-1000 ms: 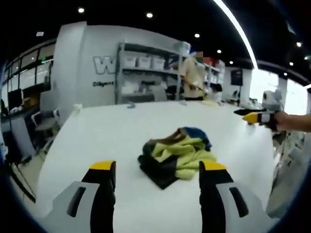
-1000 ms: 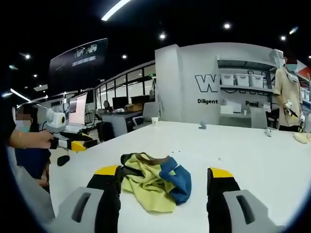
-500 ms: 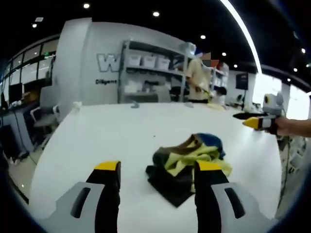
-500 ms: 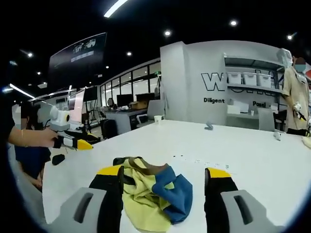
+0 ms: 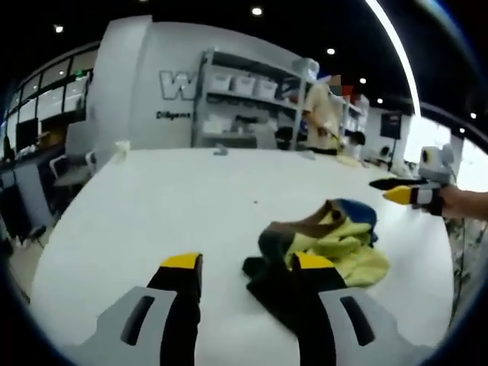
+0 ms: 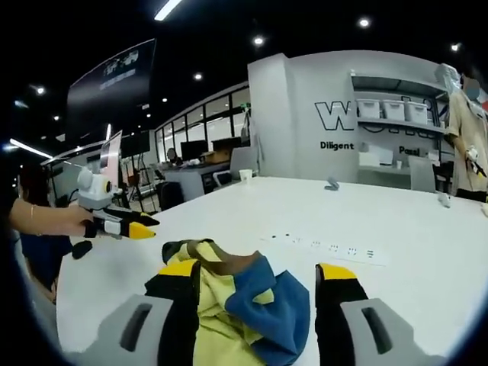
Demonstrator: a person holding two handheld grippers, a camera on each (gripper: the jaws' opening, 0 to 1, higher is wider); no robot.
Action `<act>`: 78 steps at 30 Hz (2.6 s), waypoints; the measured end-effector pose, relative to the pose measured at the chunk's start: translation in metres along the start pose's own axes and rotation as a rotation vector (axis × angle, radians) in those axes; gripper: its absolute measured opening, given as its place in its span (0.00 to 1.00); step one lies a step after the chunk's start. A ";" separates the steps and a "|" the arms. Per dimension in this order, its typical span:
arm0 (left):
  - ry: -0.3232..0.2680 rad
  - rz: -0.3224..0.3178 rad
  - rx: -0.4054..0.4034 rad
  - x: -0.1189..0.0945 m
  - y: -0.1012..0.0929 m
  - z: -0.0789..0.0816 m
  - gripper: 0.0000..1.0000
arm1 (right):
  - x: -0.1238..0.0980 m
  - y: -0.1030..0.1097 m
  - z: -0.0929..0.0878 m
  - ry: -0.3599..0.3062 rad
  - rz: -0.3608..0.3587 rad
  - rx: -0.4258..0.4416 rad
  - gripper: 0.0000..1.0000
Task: Fold the garment on the visible template until the final outline fits inside the template.
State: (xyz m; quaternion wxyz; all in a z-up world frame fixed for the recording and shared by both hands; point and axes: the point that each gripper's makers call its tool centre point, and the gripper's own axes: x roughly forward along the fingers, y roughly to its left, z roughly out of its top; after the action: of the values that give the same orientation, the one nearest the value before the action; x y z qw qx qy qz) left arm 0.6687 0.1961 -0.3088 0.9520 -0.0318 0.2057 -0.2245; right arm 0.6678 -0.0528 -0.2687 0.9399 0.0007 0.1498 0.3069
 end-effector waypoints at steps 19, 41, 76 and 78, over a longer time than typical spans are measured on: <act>0.075 -0.097 -0.042 0.032 -0.017 -0.024 0.09 | 0.025 -0.006 -0.035 0.075 -0.012 0.042 0.38; 0.088 -0.127 0.008 0.016 -0.035 -0.015 0.00 | 0.015 0.002 -0.026 0.047 0.019 0.050 0.00; -0.284 -0.137 0.232 -0.126 -0.102 0.151 0.00 | -0.115 0.036 0.139 -0.321 -0.021 -0.027 0.00; -0.307 -0.143 0.236 -0.139 -0.110 0.160 0.00 | -0.125 0.041 0.148 -0.349 -0.020 -0.027 0.00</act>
State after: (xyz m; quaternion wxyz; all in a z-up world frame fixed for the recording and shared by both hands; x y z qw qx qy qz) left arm 0.5752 0.1536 -0.0937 0.9509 0.0317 0.0279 -0.3066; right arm 0.5904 -0.0786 -0.0880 0.9546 0.0397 -0.0200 0.2946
